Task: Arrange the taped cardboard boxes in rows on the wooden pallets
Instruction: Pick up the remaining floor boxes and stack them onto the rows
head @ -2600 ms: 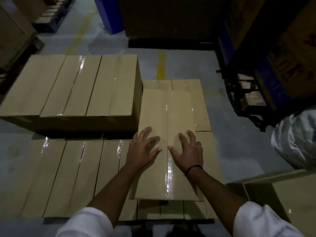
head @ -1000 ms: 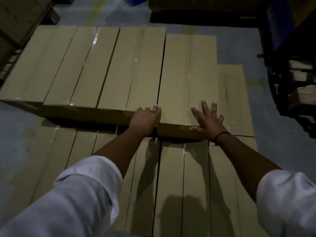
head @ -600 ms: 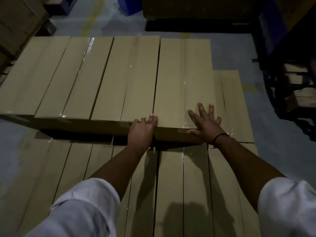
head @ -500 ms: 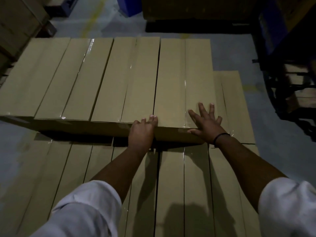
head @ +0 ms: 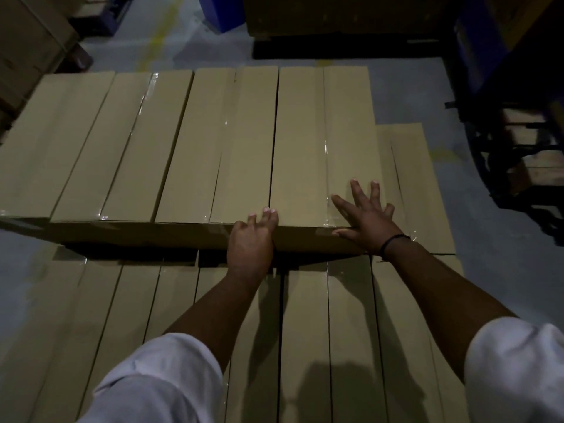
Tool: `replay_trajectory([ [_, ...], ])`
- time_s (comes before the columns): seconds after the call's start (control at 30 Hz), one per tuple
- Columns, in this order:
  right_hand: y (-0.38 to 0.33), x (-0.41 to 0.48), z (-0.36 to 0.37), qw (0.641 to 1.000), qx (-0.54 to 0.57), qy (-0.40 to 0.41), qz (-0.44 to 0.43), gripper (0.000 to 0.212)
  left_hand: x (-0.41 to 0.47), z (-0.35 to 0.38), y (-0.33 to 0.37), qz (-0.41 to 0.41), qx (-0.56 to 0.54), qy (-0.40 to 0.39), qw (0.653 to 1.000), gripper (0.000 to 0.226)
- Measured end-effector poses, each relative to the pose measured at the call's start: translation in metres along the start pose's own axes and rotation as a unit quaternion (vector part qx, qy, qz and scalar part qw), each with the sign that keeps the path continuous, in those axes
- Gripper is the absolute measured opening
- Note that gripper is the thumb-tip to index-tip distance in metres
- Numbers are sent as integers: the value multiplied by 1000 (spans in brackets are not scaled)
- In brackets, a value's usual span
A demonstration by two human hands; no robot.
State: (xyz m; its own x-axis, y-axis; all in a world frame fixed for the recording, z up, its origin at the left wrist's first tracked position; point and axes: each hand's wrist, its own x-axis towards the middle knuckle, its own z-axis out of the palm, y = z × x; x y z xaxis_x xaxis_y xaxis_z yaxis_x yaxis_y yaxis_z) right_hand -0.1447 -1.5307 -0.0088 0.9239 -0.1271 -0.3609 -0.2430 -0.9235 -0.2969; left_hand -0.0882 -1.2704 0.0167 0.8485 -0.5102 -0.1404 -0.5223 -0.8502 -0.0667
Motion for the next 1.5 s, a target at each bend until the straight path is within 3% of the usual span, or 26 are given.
replay_trajectory([
  [0.23,-4,-5,5,999,-38,26,4,81,-4,2,3,-26,-22,13,999,72],
  [0.3,-13,-15,20,995,-79,61,32,80,-5,3,4,-35,-26,12,999,72],
  [0.47,-45,-53,74,984,-33,134,111,90,-7,1,8,-56,-41,7,998,76],
  [0.87,-47,-51,61,989,-20,95,108,96,-5,5,6,-36,8,-6,999,79],
  [0.97,-46,-55,41,993,-3,42,108,101,-2,2,1,-21,-20,27,999,57],
  [1.07,-50,-79,18,996,-13,-1,90,103,15,-20,-11,13,-40,-24,999,24],
  [1.13,-60,-111,9,997,-25,-3,74,104,13,-38,-16,30,-63,-85,994,29],
  [1.3,-84,-216,9,995,-20,28,96,101,-79,-45,9,59,-118,-100,986,72],
  [1.5,-104,-317,14,983,22,40,178,92,-200,-55,45,119,-163,-133,970,68],
])
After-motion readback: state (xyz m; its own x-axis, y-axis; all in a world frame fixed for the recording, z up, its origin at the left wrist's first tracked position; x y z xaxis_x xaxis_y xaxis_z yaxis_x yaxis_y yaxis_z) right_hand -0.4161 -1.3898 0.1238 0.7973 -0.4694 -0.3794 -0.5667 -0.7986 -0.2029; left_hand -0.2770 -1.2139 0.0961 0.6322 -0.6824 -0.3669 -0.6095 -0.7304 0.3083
